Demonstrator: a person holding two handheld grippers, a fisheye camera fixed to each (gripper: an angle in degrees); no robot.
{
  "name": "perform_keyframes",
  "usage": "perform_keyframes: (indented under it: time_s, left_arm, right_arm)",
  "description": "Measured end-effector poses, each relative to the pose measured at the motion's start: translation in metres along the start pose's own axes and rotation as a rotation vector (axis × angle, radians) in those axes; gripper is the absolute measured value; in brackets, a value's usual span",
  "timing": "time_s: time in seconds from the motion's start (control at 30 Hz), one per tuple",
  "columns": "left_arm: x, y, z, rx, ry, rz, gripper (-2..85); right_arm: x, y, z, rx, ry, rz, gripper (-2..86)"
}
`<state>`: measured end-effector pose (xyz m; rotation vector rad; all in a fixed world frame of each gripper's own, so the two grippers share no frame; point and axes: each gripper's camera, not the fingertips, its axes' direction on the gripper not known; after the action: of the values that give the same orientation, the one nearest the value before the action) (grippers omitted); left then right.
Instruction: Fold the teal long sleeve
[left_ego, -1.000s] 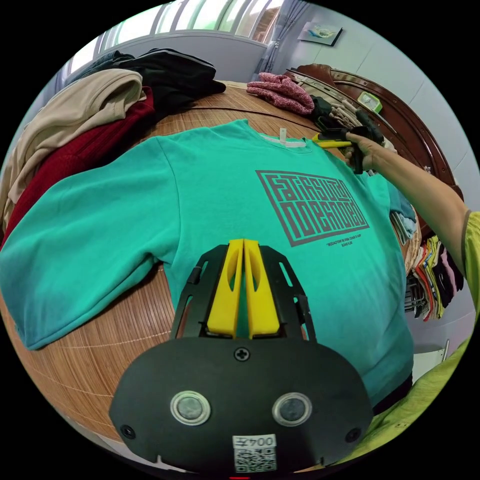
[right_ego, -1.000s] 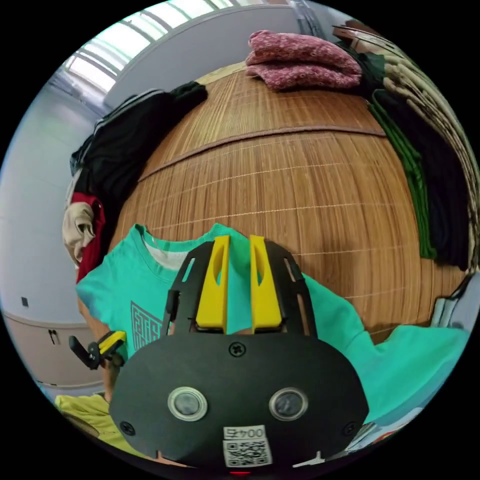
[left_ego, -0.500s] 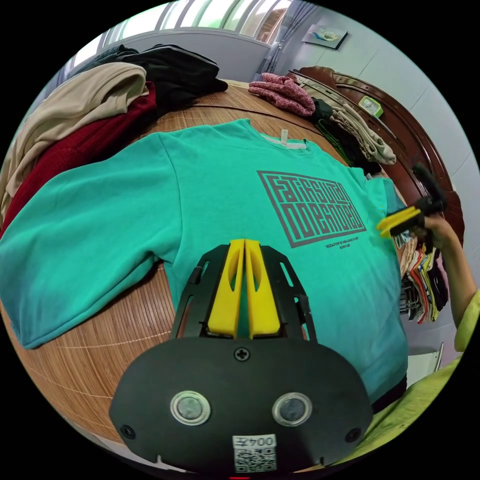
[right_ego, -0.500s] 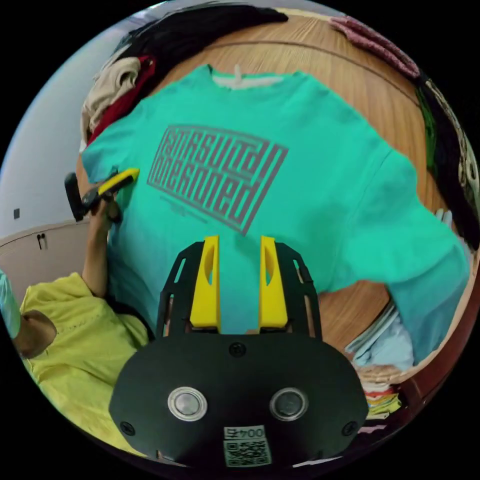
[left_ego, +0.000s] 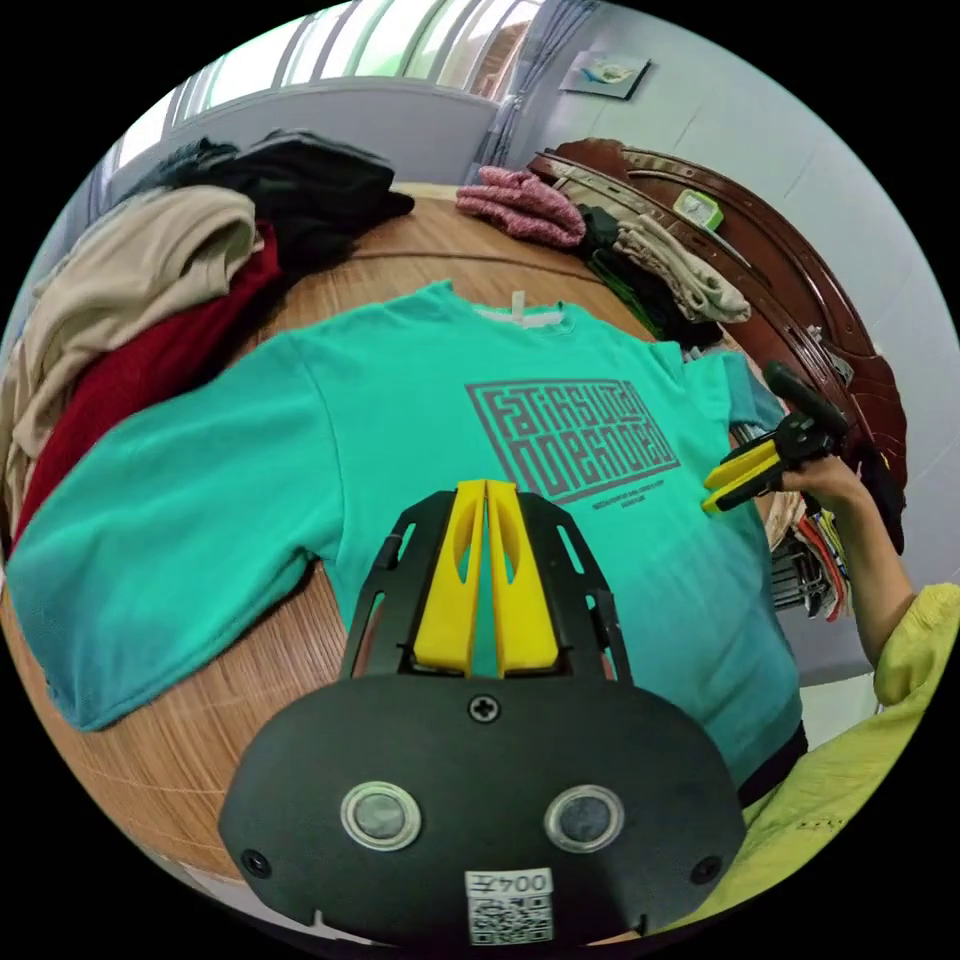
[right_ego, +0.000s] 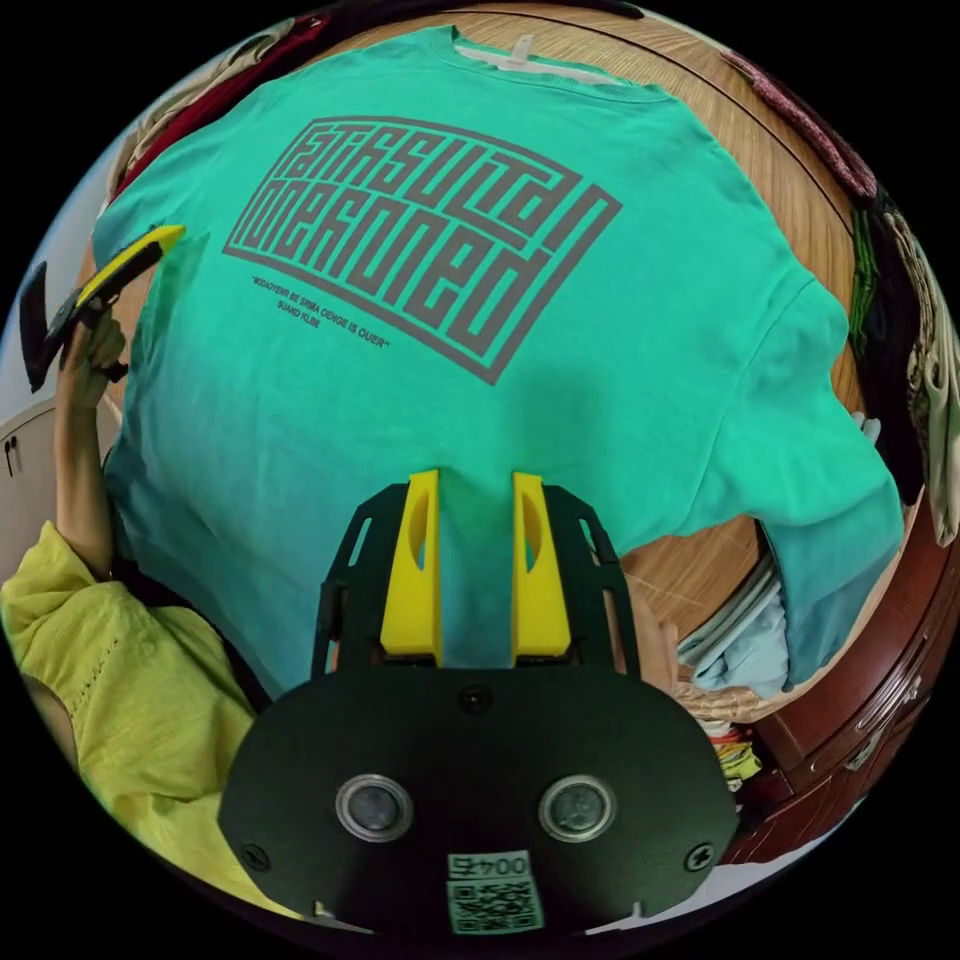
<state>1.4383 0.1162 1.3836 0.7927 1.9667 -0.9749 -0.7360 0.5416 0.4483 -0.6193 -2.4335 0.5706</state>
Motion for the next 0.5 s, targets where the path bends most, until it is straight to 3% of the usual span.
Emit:
perform_keyframes:
  time_s: [0.2, 0.3, 0.5]
  left_arm:
    - [0.012, -0.106, -0.001, 0.026, -0.178, 0.171, 10.8]
    - [0.002, -0.177, 0.042, -0.114, -0.153, 0.233, 12.6]
    - [-0.005, -0.261, 0.087, -0.143, -0.145, 0.199, 12.0]
  right_arm:
    - [-0.008, 0.003, 0.009, 0.002, 0.023, -0.044, 11.1]
    - [-0.007, 0.007, 0.010, 0.014, 0.004, -0.060, 11.2]
    - [-0.013, 0.011, 0.009, 0.027, -0.005, -0.088, 11.2]
